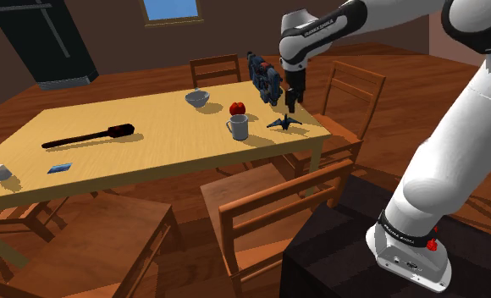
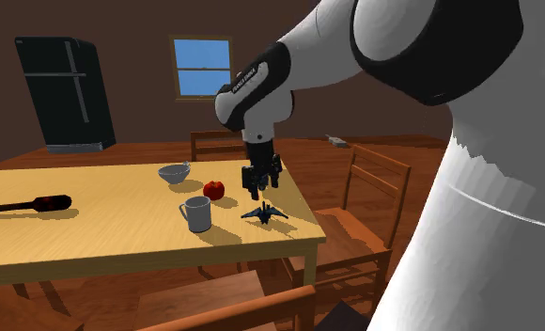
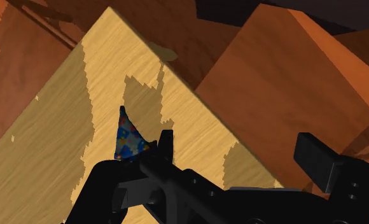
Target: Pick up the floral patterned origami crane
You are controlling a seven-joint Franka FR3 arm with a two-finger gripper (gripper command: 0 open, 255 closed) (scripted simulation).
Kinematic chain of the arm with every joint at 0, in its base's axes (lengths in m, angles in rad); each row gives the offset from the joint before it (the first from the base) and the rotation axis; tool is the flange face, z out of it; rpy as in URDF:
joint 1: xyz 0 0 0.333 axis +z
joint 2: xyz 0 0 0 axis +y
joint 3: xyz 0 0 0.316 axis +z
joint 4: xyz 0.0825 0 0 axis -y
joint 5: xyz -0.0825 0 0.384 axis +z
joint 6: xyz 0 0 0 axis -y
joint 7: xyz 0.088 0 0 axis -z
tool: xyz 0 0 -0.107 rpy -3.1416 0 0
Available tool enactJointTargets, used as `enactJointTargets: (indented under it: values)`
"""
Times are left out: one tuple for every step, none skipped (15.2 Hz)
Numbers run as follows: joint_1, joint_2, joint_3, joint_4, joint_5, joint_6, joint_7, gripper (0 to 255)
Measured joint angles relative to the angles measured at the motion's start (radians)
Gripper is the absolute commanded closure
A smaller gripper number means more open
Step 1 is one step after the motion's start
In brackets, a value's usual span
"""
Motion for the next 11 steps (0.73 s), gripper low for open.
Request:
enactJointTargets:
  values:
    - [-0.003,0.038,-0.006,0.022,-0.005,0.012,-0.022,0]
    - [-0.007,0.080,-0.012,0.052,-0.009,0.021,-0.045,0]
    - [-0.010,0.118,-0.015,0.079,-0.013,0.029,-0.064,0]
    - [-0.015,0.154,-0.020,0.104,-0.018,0.037,-0.086,0]
    - [-0.020,0.186,-0.024,0.124,-0.024,0.046,-0.106,0]
    - [-0.023,0.234,-0.025,0.164,-0.024,0.052,-0.123,0]
    - [-0.026,0.277,-0.025,0.202,-0.026,0.054,-0.140,0]
    - [-0.029,0.313,-0.025,0.230,-0.031,0.060,-0.156,0]
    - [-0.033,0.351,-0.025,0.257,-0.035,0.069,-0.170,0]
    - [-0.038,0.389,-0.026,0.290,-0.039,0.072,-0.187,0]
    - [-0.046,0.434,-0.027,0.335,-0.040,0.071,-0.207,0]
